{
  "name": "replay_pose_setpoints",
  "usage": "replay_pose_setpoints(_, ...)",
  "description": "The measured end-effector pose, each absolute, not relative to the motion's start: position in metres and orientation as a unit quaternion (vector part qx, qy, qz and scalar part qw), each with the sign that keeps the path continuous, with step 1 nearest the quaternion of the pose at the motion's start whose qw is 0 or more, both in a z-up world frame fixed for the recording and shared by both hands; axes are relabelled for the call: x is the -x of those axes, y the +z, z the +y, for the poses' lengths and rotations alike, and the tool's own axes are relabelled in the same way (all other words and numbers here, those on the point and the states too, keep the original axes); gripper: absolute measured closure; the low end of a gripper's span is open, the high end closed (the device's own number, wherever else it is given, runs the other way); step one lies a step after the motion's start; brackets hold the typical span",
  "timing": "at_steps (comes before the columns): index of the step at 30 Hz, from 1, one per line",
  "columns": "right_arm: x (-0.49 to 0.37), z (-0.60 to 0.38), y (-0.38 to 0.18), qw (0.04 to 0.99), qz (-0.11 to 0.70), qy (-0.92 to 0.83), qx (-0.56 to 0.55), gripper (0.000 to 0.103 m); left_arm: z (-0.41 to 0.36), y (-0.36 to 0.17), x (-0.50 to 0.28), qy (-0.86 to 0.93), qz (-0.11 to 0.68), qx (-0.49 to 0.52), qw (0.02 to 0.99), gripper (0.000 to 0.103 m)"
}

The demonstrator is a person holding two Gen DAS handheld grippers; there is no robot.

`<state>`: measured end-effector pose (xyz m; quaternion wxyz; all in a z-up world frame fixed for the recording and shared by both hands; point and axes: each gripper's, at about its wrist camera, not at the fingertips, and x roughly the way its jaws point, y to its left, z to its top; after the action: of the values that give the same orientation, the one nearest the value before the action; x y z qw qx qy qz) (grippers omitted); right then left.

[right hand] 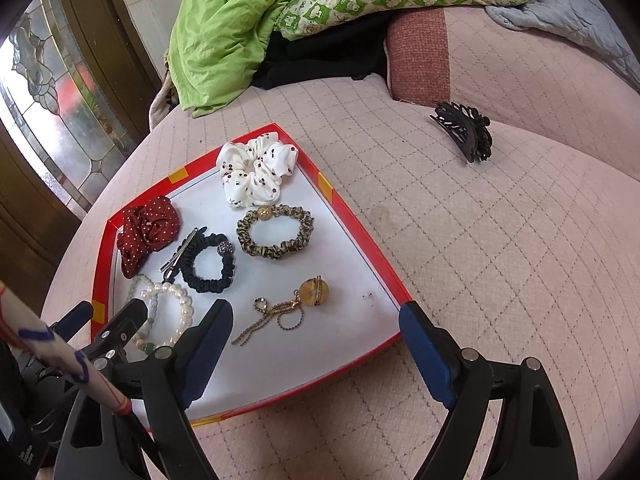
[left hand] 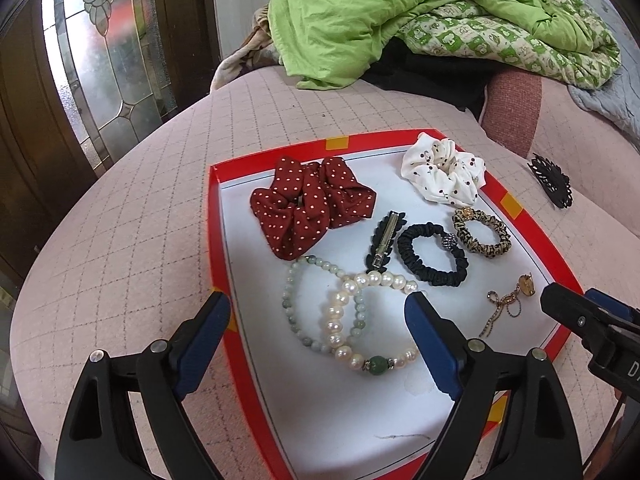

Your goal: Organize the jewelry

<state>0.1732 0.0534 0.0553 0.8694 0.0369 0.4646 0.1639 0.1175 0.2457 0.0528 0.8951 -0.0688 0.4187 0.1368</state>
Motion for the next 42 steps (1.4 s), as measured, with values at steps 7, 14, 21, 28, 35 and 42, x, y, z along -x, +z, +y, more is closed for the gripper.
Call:
replay_pose_setpoints(7,-0.161,0.052,0.063,0.871,0.462,0.163,-0.034,0.014,0.247,0.061,-0.107,0.143,0.406,0.06,0.901,0.015)
replay_pose_setpoints(14,-0.141,0.048,0.076,0.874,0.456,0.162,-0.033,0.014,0.249,0.077,-0.083,0.141,0.378,0.069,0.912,0.015)
replay_pose_setpoints(21,-0.117,0.048,0.085,0.876,0.453,0.166,-0.026,0.014,0.252,0.086,-0.056,0.14,0.363,0.079,0.918,0.015)
replay_pose_setpoints(28,-0.074,0.044,0.103,0.886,0.432,0.169,-0.012,0.014,0.241,0.104,-0.011,0.134,0.336,0.092,0.928,0.015)
replay_pose_setpoints(35,-0.02,0.023,0.12,0.902,0.399,0.163,0.009,0.012,0.215,0.13,0.048,0.141,0.281,0.053,0.948,0.0)
replay_pose_setpoints(42,0.012,0.007,0.128,0.909,0.386,0.157,0.01,0.012,0.204,0.128,0.078,0.179,0.262,0.035,0.948,0.0)
